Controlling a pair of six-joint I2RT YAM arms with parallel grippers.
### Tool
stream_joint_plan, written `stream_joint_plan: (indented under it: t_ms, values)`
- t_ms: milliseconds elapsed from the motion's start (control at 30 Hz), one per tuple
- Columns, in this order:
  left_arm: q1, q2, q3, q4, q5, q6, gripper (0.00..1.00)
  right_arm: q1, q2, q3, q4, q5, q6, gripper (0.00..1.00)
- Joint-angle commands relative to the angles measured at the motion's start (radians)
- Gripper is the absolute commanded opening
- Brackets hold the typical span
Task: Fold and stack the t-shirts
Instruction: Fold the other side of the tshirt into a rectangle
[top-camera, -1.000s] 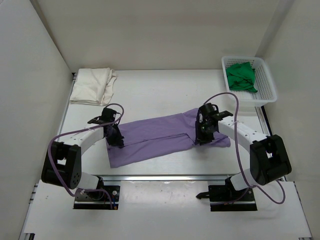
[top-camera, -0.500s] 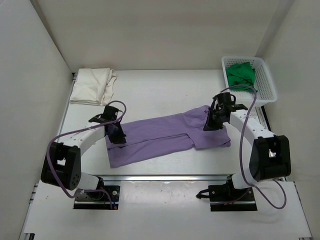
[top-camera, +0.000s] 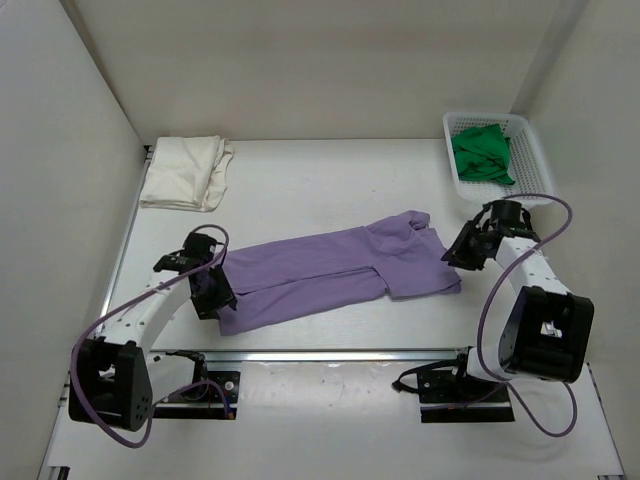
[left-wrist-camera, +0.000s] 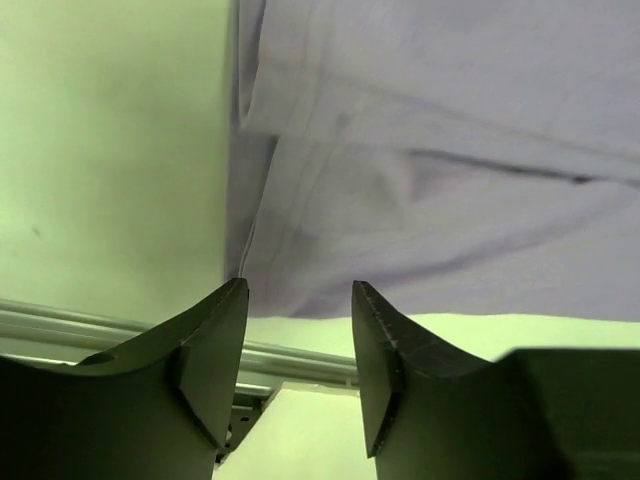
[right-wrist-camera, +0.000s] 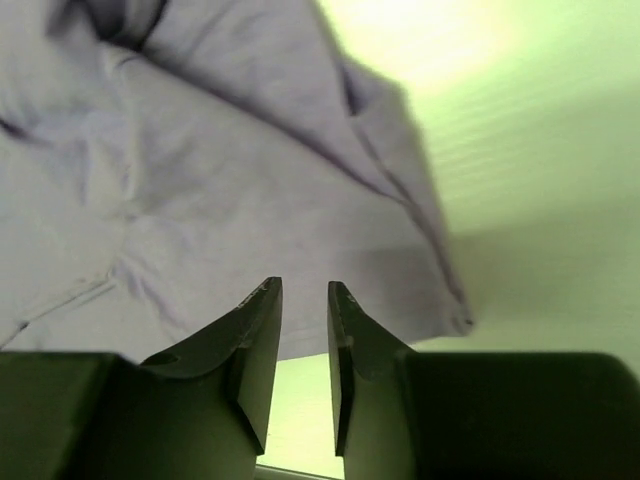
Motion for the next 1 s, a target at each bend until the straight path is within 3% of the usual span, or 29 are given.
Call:
stream_joint_plan:
  t_ms: [0,267,400,567,667,700,733,967]
  values:
    - [0.003,-0.021,-0.057,-0.049,0.002,-0.058,0.58,-0.071,-0.019,-0.039,0.049,-0.068,0.012,0.23]
    - [0.06,0.036,-0.107,-0.043,0.022,-0.101,0.66,-0.163,0.067,-0.027,0.02,-0.045,-0.023,0.34]
    - [0.073,0.05,-0.148,-0.016,0.044,-0.121,0.67,-0.225,0.003,-0.076,0.003,-0.002,-0.022,0.39]
    - [0.102,0.057,-0.193,0.02,0.044,-0.141,0.63,-0.286,-0.05,-0.177,0.044,-0.083,0.018,0.38]
    - [0.111,0.057,-0.212,0.086,0.074,-0.161,0.5,-0.326,-0.027,-0.222,0.076,-0.155,0.032,0.37]
    - [0.102,0.06,-0.2,0.106,0.083,-0.169,0.36,-0.328,-0.021,-0.223,0.078,-0.164,0.032,0.37]
    - [0.094,0.063,-0.199,0.126,0.091,-0.176,0.28,-0.311,-0.007,-0.22,0.087,-0.16,0.03,0.38]
    - [0.091,0.077,-0.138,0.148,0.102,-0.153,0.0,-0.335,0.038,-0.269,0.213,-0.236,0.122,0.35]
